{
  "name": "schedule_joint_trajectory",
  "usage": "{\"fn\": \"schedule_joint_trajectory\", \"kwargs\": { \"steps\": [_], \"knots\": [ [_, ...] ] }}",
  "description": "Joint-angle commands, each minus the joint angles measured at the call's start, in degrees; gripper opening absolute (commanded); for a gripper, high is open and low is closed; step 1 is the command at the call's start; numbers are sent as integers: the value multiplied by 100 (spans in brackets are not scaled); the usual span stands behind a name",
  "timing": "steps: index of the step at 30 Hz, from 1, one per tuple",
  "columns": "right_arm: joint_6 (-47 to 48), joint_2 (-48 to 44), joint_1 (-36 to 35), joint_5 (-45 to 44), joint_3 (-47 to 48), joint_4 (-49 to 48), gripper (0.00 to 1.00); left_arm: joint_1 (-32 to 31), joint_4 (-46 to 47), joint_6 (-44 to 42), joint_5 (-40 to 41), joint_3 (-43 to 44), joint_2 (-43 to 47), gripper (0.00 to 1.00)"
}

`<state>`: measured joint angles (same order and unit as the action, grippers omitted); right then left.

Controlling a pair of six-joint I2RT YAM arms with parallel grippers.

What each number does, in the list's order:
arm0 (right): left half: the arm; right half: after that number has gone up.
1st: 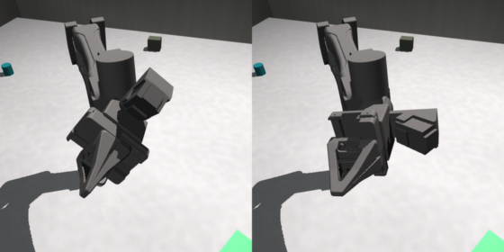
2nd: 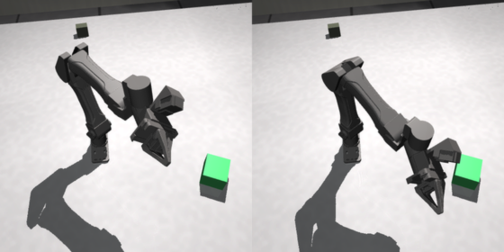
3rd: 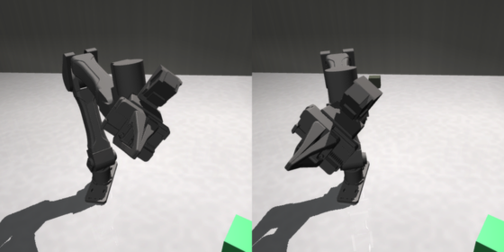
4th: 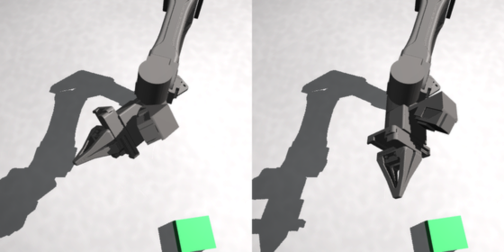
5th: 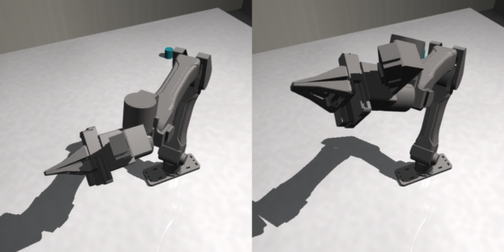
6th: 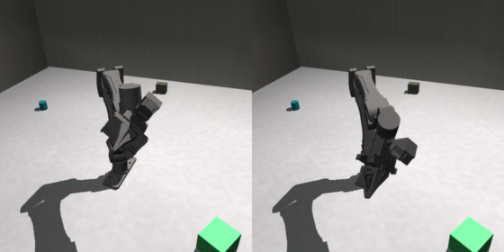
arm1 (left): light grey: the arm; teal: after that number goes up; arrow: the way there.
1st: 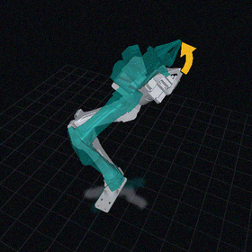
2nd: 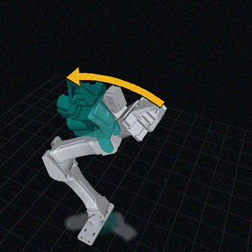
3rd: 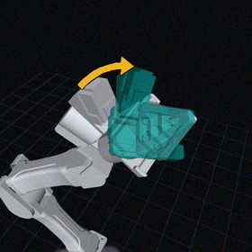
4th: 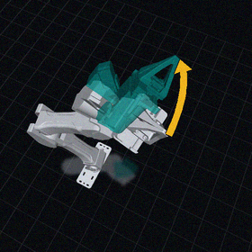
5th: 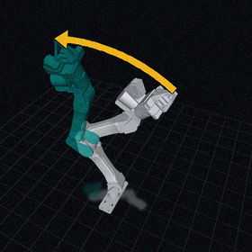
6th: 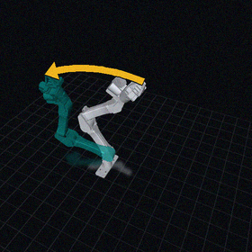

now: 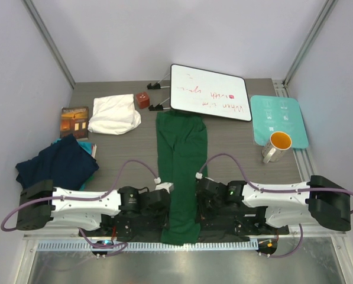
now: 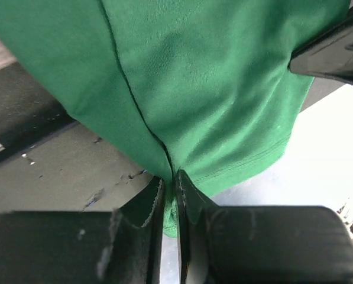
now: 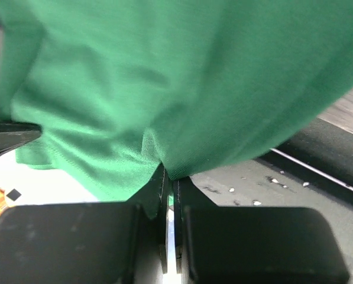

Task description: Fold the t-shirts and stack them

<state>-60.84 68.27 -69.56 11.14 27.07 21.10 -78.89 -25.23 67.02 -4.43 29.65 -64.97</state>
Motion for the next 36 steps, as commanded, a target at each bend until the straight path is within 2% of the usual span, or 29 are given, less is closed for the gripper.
{"fn": "schedule_joint_trajectory", "kwargs": {
  "steps": [1, 12, 19, 23, 30, 36],
  "knots": [
    [318, -103, -31, -375, 562, 341, 2, -21, -245, -137, 529, 225, 335, 11],
    [748, -51, -23, -806, 1292, 666, 2, 277, -711, -216, 1479, 761, 793, 12],
    [1214, -50, 135, -1333, 1731, 1115, 3, 611, -1431, -418, 2437, 1561, 240, 10],
    [1522, -60, 434, -1553, 2021, 1300, 5, 778, -1765, -532, 2824, 1930, 29, 9],
    [2102, 151, 1365, -1518, 2355, 1326, 6, 1454, -1643, -884, 3000, 2150, -243, 11],
    [2489, 625, 1674, -1527, 2750, 1256, 6, 1894, -1467, -1498, 3158, 2607, -717, 11]
  ]
}}
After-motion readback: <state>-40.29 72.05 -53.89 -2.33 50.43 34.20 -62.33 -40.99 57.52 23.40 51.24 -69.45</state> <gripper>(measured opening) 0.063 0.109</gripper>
